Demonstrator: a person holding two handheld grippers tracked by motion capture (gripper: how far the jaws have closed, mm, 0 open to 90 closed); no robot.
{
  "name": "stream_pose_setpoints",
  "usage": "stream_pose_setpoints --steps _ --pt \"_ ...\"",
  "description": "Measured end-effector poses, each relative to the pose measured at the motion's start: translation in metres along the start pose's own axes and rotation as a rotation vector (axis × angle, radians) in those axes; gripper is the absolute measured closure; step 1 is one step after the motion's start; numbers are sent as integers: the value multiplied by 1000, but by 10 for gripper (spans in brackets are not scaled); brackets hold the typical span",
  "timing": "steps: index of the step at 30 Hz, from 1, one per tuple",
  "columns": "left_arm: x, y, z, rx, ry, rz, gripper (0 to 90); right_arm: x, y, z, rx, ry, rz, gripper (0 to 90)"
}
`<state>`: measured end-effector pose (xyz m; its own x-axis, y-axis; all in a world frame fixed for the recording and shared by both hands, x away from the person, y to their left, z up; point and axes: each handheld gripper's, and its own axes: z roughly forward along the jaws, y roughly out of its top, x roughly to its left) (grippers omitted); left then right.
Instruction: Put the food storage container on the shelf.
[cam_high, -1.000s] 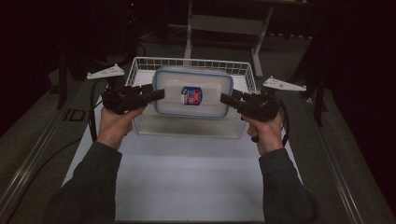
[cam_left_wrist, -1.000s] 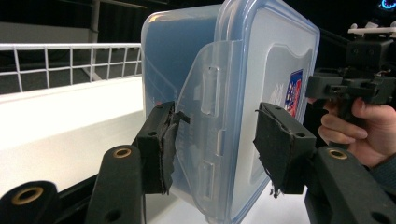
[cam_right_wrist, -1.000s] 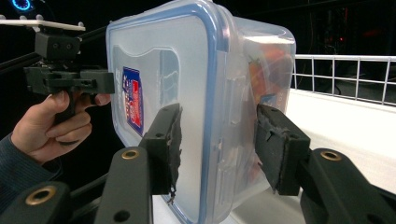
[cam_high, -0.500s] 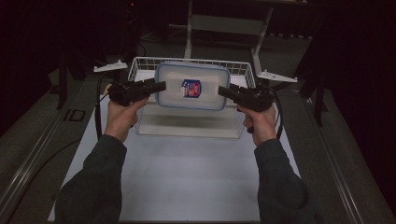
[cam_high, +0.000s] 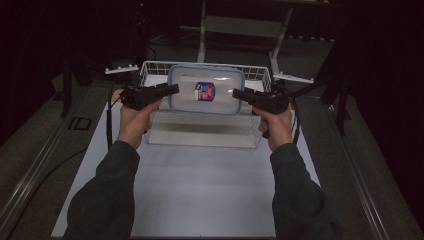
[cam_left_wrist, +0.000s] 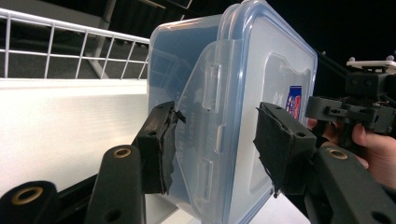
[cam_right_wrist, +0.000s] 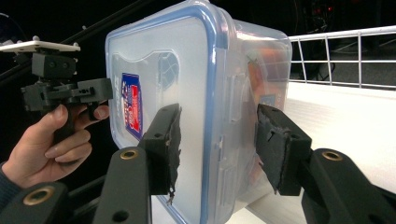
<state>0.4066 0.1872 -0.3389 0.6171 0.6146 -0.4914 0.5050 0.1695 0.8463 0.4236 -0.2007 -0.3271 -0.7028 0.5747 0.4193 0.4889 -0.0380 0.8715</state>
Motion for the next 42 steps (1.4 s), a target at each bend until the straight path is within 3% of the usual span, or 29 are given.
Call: stream_pose_setpoints --steps 8,17,20,24,27,29,35,42 --pt "2 2 4 -21 19 -35 487 -5 4 4 -3 -7 48 509" --pt "3 3 8 -45 41 -37 483 -7 5 7 -15 -27 49 497" --pt "2 2 11 -65 70 -36 472 -6 5 8 -20 -47 44 484" --pt "0 1 14 -73 155 -15 444 -7 6 13 -2 -146 19 466" --pt "3 1 12 -97 168 -27 450 -9 5 14 -26 -144 49 452" --pt "2 2 8 -100 169 -16 451 -7 5 14 -6 -176 18 437" --pt "-4 3 -4 -83 182 35 452 3 5 4 -11 -203 -49 426" --pt "-20 2 -17 -35 210 140 453 20 6 -10 44 -235 -192 424"
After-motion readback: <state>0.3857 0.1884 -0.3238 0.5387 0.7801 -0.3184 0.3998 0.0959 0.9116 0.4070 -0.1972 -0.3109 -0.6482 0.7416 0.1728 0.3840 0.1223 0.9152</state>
